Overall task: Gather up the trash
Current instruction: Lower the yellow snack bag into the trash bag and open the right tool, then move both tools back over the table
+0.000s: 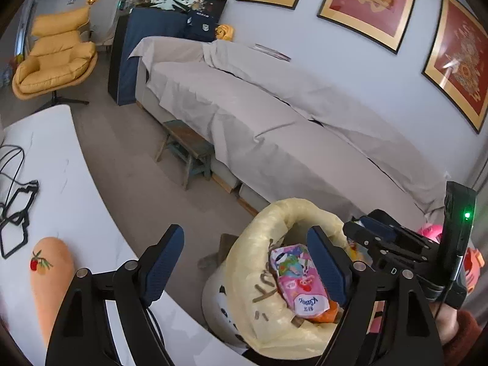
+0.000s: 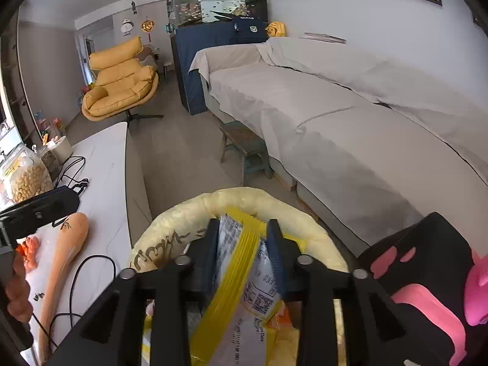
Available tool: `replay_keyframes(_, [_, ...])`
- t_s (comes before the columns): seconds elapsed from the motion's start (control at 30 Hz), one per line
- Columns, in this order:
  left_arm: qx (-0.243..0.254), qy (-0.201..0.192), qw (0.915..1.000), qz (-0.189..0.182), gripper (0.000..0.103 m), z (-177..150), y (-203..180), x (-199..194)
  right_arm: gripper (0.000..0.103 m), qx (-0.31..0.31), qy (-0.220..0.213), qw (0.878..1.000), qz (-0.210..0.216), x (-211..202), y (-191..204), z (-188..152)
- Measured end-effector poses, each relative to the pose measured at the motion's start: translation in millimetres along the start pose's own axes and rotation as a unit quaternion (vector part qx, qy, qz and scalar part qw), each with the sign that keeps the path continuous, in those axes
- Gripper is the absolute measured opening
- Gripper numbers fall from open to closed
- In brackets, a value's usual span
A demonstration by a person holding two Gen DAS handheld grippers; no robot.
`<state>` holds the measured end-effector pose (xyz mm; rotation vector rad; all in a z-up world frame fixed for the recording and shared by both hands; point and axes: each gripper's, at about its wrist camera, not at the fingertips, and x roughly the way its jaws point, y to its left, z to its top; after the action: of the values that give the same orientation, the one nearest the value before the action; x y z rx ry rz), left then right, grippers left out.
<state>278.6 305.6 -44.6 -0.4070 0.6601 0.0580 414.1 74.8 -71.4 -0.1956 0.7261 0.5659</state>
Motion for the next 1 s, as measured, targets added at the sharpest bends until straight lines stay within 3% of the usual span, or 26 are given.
replay_keyframes(0.13, [-0.009,0.009,0.9999,0.002,0.083,-3.4,2.6,0.9,0.065,-0.009,-0.011,1.000,-0.005,-4.0,5.5,-2.8])
replay_keyframes(0.17, [-0.011,0.011,0.9999,0.004,0.083,-4.4,2.0,1.0,0.067,-0.009,-0.015,1.000,-0.008,-6.6,5.5,-3.2])
replay_keyframes(0.33, [0.001,0.015,0.9999,-0.002,0.083,-10.8,-15.8,-3.3,0.067,0.005,-0.026,1.000,-0.015,-34.1,-10.5,-8.0])
replay_keyframes(0.57, [0.048,0.016,0.9982,-0.031,0.083,-21.8,-77.7,-13.4,0.073,0.044,-0.054,0.996,-0.055,-109.0,-61.5,-41.4])
replay_keyframes(0.7, [0.078,0.025,0.9950,-0.057,0.083,-34.1,-124.0,-14.2,0.076,0.074,-0.067,0.991,-0.094,-164.6,-101.0,-75.1])
replay_keyframes(0.83, [0.109,0.045,0.9890,-0.090,0.083,-54.1,-174.6,-11.4,0.087,0.095,-0.071,0.984,-0.135,-215.7,-138.6,-113.4])
replay_keyframes(1.0, [0.158,0.078,0.9747,-0.138,0.083,-86.8,-245.7,-1.6,0.091,0.092,-0.055,0.969,-0.221,-280.4,-184.0,-178.9])
